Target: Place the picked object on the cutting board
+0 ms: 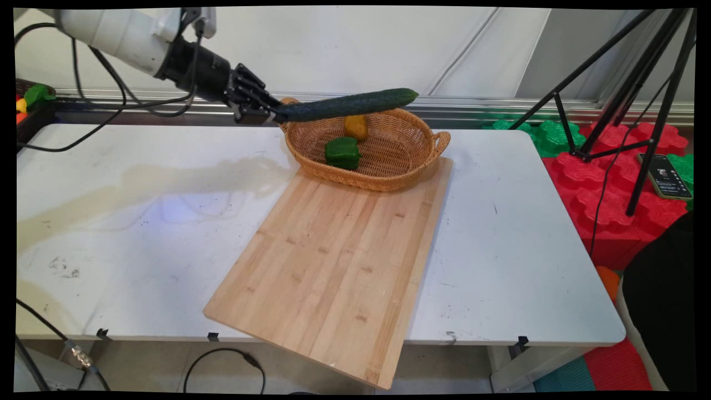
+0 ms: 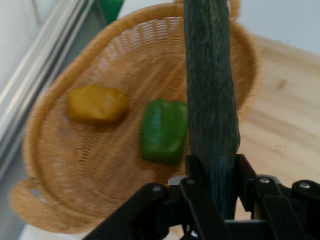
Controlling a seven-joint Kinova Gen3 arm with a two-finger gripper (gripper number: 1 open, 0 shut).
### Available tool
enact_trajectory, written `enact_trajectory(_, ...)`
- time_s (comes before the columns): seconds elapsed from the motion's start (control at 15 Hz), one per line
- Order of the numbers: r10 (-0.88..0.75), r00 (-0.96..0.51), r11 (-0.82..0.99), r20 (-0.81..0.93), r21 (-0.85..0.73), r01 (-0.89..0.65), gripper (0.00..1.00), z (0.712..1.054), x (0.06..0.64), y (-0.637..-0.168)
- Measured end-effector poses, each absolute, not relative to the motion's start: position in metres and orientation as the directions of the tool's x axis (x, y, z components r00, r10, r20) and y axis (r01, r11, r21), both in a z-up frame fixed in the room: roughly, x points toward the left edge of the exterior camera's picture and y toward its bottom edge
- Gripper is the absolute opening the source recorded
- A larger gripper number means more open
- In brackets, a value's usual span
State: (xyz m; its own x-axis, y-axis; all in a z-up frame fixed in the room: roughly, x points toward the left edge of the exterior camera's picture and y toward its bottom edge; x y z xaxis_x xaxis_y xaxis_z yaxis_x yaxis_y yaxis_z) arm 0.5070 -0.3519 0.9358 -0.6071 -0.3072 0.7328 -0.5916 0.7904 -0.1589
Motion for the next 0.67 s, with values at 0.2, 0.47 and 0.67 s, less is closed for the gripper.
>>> enact_trajectory(0.2,-0.343,-0.572,0.812,0.745,-0.071,-0.579,0.0,0.938,0.502,-0.325)
enact_trajectory(0.47,-0.382,-0.558,0.839,0.736,0.024,-0.543,0.0,0.93,0.492,-0.289)
enact_trajectory(0.67,-0.404,-0.568,0.853,0.717,0.072,-0.516,0.0,0.915,0.48,-0.27)
